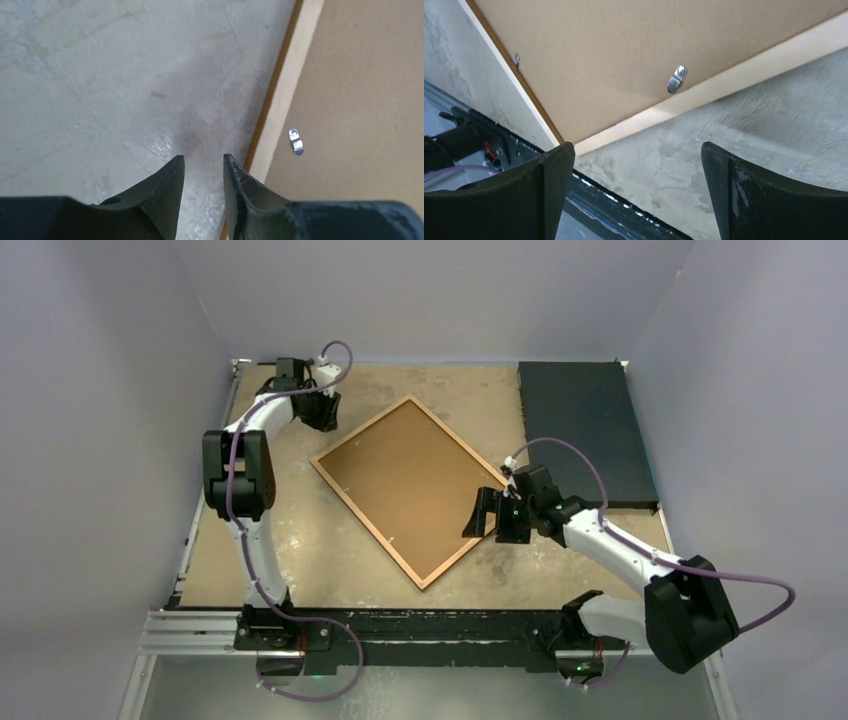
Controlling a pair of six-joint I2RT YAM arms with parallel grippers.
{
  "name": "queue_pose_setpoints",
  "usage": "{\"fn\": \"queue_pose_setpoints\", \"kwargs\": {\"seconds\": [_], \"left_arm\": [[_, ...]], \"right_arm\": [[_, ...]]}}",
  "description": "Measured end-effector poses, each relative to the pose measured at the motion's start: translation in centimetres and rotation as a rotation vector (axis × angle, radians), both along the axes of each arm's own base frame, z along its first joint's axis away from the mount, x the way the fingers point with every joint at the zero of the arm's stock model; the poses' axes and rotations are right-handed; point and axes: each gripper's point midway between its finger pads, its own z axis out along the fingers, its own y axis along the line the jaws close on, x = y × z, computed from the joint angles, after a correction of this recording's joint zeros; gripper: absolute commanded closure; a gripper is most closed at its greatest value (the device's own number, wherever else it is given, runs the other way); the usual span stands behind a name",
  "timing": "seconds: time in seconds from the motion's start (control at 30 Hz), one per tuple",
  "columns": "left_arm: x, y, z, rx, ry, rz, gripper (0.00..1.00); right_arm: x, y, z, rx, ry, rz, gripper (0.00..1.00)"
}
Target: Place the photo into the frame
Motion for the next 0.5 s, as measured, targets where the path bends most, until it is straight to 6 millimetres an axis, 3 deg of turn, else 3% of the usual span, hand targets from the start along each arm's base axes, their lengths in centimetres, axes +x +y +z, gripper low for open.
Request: {"fn": "queue_pose_setpoints", "kwargs": {"seconds": [0.2,0.33,0.5], "left_arm": [[2.1,1.2,0.5,-0.07,-0.028,0.051,0.73],[1.9,1.4,-0.7,-0.129,0.013,0.049,0.72],[0.2,0.5,-2.9,-0.176,0.104,0.013,0.74]], "right_arm": [[-1.7,0.2,-1.9,0.023,0.085,0.011,0.01],[-0.6,0.4,-2.6,0.041,0.093,-0.001,0.01],[2.2,-0.2,-2.7,0.065,0.067,-0.039,0.01]]}}
